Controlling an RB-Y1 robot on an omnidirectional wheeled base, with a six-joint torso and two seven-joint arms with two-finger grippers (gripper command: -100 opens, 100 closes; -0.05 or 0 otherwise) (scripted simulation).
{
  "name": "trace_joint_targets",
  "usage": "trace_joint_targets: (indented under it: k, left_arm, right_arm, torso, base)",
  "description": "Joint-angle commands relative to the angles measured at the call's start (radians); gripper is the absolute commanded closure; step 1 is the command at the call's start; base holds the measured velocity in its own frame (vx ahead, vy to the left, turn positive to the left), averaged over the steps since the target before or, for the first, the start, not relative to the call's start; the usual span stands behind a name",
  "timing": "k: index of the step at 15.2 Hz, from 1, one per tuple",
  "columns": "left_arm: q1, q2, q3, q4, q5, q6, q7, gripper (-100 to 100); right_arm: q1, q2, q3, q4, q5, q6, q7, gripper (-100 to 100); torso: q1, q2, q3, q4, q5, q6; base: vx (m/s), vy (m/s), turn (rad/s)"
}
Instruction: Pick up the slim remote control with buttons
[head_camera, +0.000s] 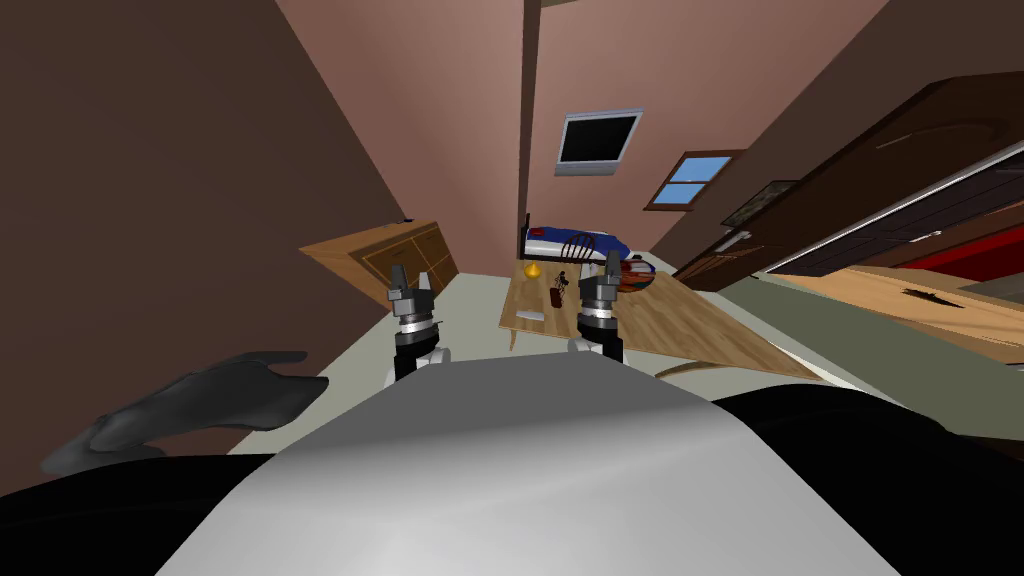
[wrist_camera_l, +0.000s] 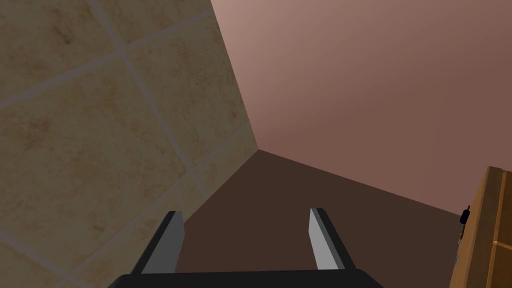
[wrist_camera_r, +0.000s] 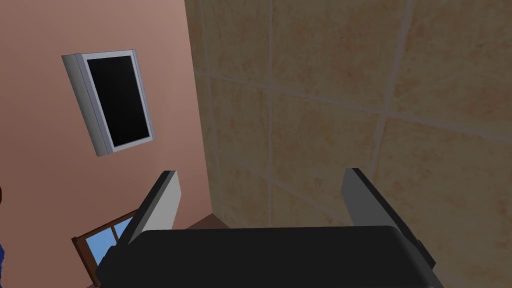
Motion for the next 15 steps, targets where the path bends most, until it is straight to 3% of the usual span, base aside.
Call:
trace_joint_targets:
  k: [1,4,7,11,15]
  left_arm:
    - [0.0,0.0,0.0,0.0,0.0,0.0,0.0,0]
    - [0.0,0.0,0.0,0.0,0.0,0.0,0.0,0]
    - [0.0,0.0,0.0,0.0,0.0,0.0,0.0,0]
    - [0.0,0.0,0.0,0.0,0.0,0.0,0.0,0]
    - [0.0,0.0,0.0,0.0,0.0,0.0,0.0,0]
  right_arm:
    - [0.003,-0.045,0.0,0.01,0.007,-0.006,0.002,-100]
    - [0.005,-0.078,-0.001,0.02,0.014,-0.013,0.004,-100]
    - [0.012,-0.147,-0.001,0.048,0.035,-0.03,0.01,-100]
    - [0.021,-0.217,-0.001,0.086,0.066,-0.052,0.019,-100]
    - [0.038,-0.315,-0.002,0.159,0.131,-0.089,0.041,-100]
  torso:
    - [0.0,0.0,0.0,0.0,0.0,0.0]
    - [0.005,0.0,0.0,0.0,0.001,0.0]
    - [0.008,0.0,0.0,0.0,0.002,0.0]
    - [0.016,-0.002,-0.001,0.0,0.003,0.0]
    - [0.02,-0.003,-0.002,-0.001,0.004,0.0]
  base:
    - [0.001,0.033,0.012]
    - [0.0,0.082,0.006]
    - [0.0,0.121,0.009]
    - [0.026,0.208,0.01]
    - [0.044,0.256,0.013]
